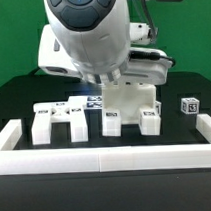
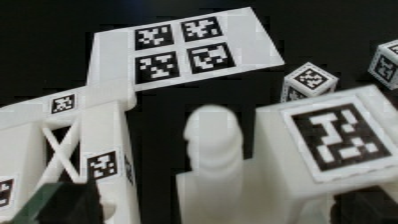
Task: Assemble chair
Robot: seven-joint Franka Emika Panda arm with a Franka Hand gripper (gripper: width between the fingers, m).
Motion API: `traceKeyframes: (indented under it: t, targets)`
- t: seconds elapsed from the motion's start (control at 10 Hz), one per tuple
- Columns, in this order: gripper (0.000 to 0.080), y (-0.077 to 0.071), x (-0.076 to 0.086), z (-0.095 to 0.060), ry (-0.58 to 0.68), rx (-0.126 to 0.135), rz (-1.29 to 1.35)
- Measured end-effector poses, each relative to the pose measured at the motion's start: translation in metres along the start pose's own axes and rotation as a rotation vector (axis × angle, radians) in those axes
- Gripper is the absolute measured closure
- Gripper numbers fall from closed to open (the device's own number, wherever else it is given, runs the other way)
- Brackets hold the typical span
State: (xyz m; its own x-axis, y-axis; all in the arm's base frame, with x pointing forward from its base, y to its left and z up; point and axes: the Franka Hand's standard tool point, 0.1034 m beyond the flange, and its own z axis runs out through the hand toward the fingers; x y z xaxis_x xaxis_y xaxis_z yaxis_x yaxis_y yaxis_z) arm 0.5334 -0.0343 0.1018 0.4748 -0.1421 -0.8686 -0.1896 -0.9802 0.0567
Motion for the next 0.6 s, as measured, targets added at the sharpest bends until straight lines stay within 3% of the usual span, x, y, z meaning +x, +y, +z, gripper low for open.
traceKeyframes:
  t: [0.1, 0.3, 0.4, 0.5, 0.6]
  targets:
    - [0.0150, 0.005, 0.001, -0.007, 0.008, 0.006, -0.033]
    - [0.0150, 0.010, -0.022, -0.025, 0.045, 0.008, -0.063]
    - [0.0150, 0.011, -0.025, -0.027, 0.039, 0.007, -0.060]
    - [0.0150, 0.011, -0.014, -0.029, 0.089, 0.007, -0.059]
    - [0.0150, 0.011, -0.014, -0.029, 0.091, 0.007, -0.060]
